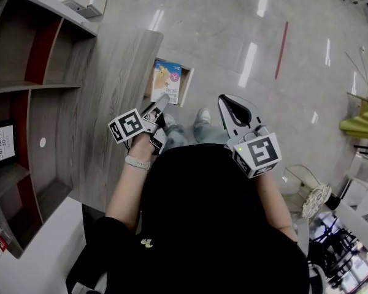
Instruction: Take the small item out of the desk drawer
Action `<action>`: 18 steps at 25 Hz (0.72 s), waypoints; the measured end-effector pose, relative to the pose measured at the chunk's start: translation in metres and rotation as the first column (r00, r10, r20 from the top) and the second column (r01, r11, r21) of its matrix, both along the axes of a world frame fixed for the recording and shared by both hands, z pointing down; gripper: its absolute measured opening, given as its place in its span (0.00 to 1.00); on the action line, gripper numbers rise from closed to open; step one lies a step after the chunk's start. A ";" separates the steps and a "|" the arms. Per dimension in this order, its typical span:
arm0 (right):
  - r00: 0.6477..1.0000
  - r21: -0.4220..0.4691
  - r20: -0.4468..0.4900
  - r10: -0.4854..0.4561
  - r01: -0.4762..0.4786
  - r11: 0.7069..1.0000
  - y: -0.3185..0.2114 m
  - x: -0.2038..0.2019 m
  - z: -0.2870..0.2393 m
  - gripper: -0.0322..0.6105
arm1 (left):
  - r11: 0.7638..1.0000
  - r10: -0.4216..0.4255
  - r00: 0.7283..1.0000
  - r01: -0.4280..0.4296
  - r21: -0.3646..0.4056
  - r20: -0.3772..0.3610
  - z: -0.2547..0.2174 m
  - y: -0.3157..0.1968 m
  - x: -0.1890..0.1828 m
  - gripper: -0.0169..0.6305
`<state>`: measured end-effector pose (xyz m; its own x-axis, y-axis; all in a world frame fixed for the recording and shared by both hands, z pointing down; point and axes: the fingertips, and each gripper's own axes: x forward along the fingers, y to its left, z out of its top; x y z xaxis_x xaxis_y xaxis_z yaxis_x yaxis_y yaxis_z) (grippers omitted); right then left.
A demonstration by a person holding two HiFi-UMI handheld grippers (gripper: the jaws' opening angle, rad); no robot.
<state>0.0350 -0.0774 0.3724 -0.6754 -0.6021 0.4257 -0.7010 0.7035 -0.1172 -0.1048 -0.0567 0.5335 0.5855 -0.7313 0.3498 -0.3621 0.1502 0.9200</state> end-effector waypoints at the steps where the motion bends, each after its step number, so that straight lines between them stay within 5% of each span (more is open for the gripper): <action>1: 1.000 0.008 0.005 -0.017 0.017 1.000 -0.001 -0.003 -0.002 0.05 | 1.000 -0.011 1.000 0.011 0.017 -0.008 -0.010 -0.001 -0.002 0.17; 18: 0.977 0.109 0.103 -0.186 0.175 0.979 -0.025 -0.062 -0.037 0.05 | 0.961 -0.156 0.970 0.192 0.197 -0.185 -0.151 -0.005 -0.025 0.17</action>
